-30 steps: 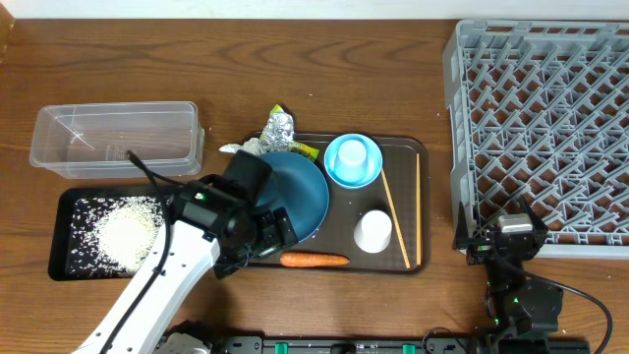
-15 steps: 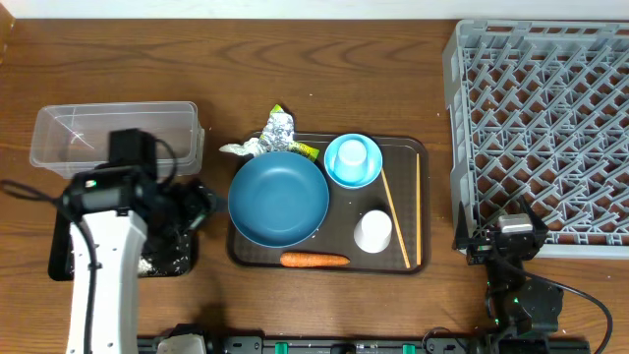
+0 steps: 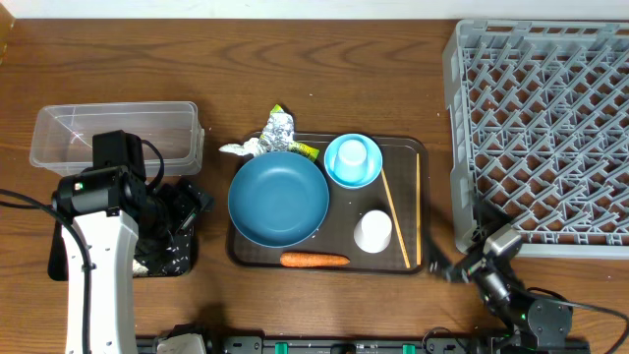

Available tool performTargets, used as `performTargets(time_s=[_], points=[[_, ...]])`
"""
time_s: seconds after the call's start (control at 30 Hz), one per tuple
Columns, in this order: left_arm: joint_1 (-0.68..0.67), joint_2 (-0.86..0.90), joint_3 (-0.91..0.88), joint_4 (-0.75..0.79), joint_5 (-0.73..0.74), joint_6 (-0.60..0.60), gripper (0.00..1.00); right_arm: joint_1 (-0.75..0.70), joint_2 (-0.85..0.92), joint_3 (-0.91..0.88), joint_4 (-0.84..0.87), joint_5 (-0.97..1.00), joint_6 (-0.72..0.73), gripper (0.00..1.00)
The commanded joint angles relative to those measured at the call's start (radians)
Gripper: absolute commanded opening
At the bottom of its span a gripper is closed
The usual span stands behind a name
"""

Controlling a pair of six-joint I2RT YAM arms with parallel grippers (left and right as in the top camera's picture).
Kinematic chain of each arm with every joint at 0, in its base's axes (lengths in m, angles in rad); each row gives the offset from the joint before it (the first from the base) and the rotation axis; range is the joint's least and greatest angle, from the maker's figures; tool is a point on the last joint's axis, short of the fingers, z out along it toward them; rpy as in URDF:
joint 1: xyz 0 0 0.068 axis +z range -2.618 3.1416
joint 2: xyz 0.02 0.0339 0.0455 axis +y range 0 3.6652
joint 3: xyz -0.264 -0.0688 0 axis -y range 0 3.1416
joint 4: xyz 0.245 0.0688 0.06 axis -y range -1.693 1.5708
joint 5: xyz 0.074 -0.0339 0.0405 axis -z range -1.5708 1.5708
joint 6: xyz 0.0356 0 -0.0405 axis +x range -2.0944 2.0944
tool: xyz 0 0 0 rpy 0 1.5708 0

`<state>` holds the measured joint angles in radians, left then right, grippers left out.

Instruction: Sort waste into correct bins and load items into the dishwasher rack

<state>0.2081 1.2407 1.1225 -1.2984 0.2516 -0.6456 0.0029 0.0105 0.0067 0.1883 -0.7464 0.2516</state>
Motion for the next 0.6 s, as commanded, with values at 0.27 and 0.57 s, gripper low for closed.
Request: performTargets(time_s=[0.27, 0.57], points=[[0.005, -0.001, 0.011, -0.003, -0.01, 0.021, 1.0, -0.008, -0.005, -0.001, 0.016, -0.315, 0.736, 0.99], [0.005, -0.001, 0.011, -0.003, -0.01, 0.021, 1.0, -0.008, 0.097, 0.084, 0.026, -0.266, 0.742, 0.99]])
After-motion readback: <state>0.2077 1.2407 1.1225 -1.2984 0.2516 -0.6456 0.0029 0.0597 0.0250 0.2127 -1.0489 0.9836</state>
